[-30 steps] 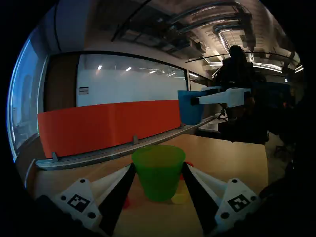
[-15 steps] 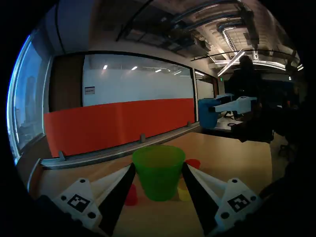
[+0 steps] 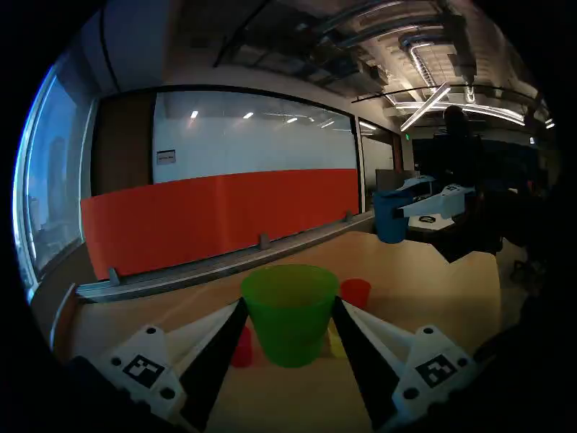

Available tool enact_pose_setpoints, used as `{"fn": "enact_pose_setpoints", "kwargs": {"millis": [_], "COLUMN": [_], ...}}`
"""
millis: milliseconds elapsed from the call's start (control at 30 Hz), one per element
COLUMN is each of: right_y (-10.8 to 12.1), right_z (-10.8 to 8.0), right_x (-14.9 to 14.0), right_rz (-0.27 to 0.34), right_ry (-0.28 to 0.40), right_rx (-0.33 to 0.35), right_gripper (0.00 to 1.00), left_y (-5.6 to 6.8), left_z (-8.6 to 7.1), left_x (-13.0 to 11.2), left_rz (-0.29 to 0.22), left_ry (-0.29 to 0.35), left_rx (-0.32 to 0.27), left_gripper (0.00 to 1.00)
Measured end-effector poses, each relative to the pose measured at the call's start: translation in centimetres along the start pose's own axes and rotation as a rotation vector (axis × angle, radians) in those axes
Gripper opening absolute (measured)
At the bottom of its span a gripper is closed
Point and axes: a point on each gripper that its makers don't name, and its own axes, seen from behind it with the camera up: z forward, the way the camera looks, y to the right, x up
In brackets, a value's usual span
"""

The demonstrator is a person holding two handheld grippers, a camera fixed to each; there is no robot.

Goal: Pour water

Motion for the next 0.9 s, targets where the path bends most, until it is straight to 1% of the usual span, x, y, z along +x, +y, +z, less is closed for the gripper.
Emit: {"fn": "enact_pose_setpoints", "kwargs": {"millis": [267, 667, 900], "right_y": [0.1, -1.0, -1.6], "right_z": [0.4, 1.4, 1.9], "right_x": [-2.8, -7.0, -9.7], "right_rz": [0.014, 0.020, 0.025], "right_ry": [-0.041, -0.102, -0.147], "right_rx": [0.006, 0.041, 0.063], "right_gripper": [0.90, 0.90, 0.90], "left_y": [0.1, 0.5, 0.5], "left_z": [0.8, 2.0, 2.8], "left_x": [-2.3, -5.3, -7.4], "left_rz": [-0.002, -0.007, -0.013], "left_ry": [-0.044, -0.101, -0.146], "left_rx": [-0.005, -0.032, -0.041], "left_gripper": [0.84, 0.84, 0.84]}}
